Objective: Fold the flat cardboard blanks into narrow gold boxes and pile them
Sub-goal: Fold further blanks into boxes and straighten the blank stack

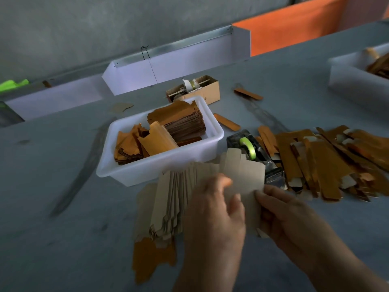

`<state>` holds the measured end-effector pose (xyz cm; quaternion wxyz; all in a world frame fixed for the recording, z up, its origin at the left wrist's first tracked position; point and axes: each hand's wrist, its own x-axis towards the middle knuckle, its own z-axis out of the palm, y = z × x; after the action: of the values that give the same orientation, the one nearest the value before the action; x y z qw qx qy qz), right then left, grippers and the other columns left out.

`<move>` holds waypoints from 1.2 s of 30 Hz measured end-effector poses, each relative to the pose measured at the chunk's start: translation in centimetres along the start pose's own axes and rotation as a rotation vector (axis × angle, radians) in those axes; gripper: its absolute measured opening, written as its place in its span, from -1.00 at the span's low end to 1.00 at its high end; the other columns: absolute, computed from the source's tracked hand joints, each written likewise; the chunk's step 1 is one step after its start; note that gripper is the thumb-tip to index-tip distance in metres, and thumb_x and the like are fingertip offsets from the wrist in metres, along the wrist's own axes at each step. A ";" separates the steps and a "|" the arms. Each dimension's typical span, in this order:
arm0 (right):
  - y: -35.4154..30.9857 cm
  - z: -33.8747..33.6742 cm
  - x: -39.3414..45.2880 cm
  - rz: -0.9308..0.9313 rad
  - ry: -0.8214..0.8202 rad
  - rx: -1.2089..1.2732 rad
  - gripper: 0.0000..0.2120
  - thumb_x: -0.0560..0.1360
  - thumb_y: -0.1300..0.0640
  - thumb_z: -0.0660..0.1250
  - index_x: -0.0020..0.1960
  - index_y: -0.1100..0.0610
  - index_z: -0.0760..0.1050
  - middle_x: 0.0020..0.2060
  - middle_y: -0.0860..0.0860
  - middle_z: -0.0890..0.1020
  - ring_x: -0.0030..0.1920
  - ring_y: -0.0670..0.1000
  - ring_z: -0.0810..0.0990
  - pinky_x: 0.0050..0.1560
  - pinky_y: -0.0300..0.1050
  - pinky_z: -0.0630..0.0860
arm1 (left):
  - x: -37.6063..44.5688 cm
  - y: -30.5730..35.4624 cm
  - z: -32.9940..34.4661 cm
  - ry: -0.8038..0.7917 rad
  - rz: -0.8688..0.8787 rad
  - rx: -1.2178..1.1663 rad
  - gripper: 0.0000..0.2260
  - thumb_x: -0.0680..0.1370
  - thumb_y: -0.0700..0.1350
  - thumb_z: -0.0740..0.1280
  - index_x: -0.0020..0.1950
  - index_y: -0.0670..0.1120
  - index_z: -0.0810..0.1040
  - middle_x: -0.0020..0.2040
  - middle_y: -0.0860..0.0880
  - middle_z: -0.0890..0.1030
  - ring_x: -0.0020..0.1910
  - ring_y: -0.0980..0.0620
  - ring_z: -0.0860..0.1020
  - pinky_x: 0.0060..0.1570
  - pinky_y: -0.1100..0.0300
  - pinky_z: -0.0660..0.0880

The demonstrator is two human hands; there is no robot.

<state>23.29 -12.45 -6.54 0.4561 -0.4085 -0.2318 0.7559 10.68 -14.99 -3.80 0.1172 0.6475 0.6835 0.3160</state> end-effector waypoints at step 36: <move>0.9 1.0 -1.6 -0.417 0.065 -0.625 -0.91 0.46 0.18 0.34 -0.05 0.05 0.54 -0.25 -0.02 0.70 -0.22 -0.03 0.69 -0.21 -0.18 0.61 | 1.0 -0.8 -1.0 -0.320 -0.301 -0.640 -0.89 0.56 -0.06 0.34 -0.07 -0.01 0.66 -0.16 0.04 0.69 -0.17 0.19 0.64 -0.25 0.41 0.51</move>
<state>22.40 -14.32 -5.98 0.4604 -0.4957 -0.5150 0.5264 9.28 -14.28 -3.22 0.4634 0.5117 0.6110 0.3875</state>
